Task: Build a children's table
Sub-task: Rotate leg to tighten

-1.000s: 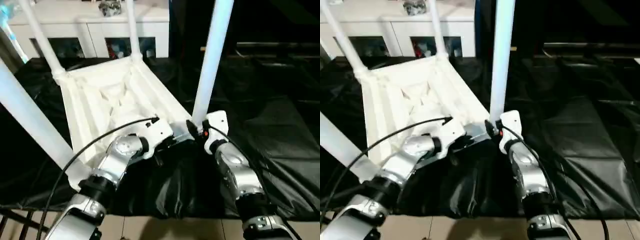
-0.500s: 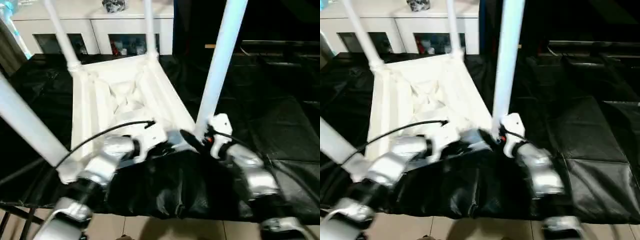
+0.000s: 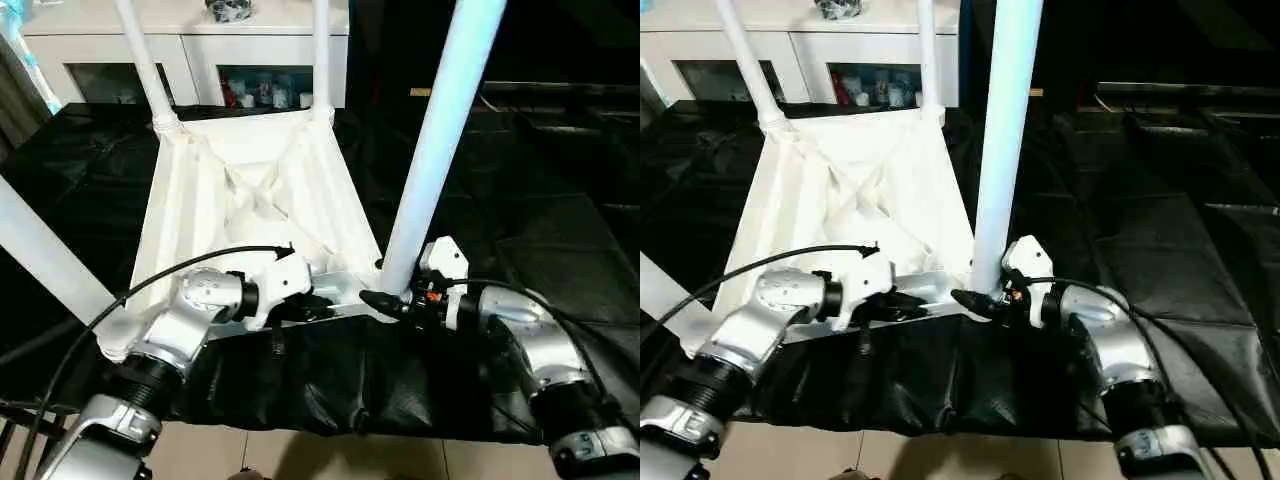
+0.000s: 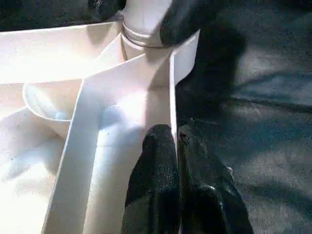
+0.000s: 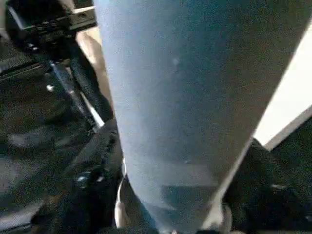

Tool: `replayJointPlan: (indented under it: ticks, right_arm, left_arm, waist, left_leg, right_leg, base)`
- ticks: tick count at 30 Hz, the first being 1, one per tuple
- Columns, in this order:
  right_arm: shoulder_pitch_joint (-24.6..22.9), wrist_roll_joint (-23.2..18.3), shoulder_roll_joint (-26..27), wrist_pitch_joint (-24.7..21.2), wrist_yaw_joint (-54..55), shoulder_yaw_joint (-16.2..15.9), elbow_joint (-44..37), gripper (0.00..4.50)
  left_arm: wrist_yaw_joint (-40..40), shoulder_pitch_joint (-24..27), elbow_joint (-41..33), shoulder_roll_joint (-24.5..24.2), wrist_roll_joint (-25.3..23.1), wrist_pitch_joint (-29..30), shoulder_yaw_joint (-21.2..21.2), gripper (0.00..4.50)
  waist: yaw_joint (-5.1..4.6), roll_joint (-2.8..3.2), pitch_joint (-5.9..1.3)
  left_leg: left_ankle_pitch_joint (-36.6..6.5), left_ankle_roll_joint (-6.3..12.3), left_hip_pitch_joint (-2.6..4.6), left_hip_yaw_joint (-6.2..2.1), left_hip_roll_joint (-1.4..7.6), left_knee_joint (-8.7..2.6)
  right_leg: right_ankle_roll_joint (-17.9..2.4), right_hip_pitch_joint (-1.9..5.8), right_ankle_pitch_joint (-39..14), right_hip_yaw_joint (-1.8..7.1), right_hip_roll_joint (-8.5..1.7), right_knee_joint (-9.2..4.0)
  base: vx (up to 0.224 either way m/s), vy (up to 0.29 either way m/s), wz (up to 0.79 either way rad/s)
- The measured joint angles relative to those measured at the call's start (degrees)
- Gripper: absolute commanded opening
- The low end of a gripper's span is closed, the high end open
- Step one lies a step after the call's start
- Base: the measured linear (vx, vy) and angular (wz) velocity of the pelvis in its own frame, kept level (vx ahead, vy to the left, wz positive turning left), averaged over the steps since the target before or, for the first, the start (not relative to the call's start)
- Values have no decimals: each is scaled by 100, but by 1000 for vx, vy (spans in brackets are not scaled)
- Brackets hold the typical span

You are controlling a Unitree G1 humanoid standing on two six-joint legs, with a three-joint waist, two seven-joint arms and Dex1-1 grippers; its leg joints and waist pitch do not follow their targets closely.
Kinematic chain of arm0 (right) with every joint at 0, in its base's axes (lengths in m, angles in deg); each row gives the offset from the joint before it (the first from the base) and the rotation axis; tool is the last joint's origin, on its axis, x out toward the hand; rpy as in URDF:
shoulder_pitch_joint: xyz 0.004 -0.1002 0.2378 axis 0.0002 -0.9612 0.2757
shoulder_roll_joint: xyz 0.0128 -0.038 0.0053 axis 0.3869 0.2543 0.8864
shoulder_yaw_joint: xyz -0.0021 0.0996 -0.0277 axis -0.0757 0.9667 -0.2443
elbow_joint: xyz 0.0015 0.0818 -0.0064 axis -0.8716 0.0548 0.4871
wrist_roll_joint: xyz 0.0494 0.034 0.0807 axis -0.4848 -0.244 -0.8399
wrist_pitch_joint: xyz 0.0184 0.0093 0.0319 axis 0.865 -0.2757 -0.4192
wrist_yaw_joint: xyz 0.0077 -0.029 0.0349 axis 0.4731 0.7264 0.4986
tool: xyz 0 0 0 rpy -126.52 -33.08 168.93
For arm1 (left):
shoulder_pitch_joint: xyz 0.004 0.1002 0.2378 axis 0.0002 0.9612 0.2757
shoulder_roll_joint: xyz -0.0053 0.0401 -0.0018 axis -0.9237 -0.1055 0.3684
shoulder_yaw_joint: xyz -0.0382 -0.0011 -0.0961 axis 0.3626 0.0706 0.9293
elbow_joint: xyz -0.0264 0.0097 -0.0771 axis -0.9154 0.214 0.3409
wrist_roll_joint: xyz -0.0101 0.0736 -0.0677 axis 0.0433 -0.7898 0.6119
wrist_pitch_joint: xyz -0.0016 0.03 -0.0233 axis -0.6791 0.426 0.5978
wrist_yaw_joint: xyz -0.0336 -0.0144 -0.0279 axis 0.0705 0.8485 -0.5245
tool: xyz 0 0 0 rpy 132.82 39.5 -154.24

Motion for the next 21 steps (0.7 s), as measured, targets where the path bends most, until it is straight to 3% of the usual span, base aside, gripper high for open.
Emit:
replayJointPlan:
  ticks: [3, 4, 14, 18, 21]
  right_arm:
    - [67, -6, -6, -6, -112, -2, 20, 255]
    - [77, -15, -7, -6, -141, -2, 36, 230]
    - [1, -79, 23, -89, -164, -7, -44, 198]
    - [-324, -69, 376, -255, 555, 177, -342, 197]
    - [-380, 18, 611, -343, 1214, 234, -362, 197]
  left_arm:
    - [-54, -20, 46, -24, 27, -39, 0, 0]
    - [-73, -21, 48, -37, 35, -42, 0, 0]
    - [-127, -31, 110, -61, 59, -100, -12, 0]
    - [106, -37, 170, 60, -12, -56, -11, 0]
    - [398, -50, 187, 176, -136, 67, -6, 0]
  waist:
    - [5, -5, 1]
    - [6, -6, 0]
    - [23, -13, -3]
    - [16, -26, -12]
    - [-14, -37, -14]
  left_leg:
    - [0, 0, 0, 0, 1, 4]
    - [0, 0, 0, 0, 1, 4]
    - [0, 1, 0, 0, 1, 8]
    - [-16, -30, 9, 0, 2, 7]
    - [-11, -35, 60, 2, 1, 10]
  right_leg:
    - [0, 0, 0, 0, 0, 4]
    - [0, 0, 0, 0, 0, 4]
    - [0, 1, 0, -1, 0, 6]
    - [-7, 29, 5, 2, 0, 7]
    - [-25, 62, 18, 8, 0, 0]
  base:
    - [0, 0, 0]
    - [0, 0, 0]
    - [0, 0, 0]
    - [0, 0, 0]
    - [0, 0, 0]
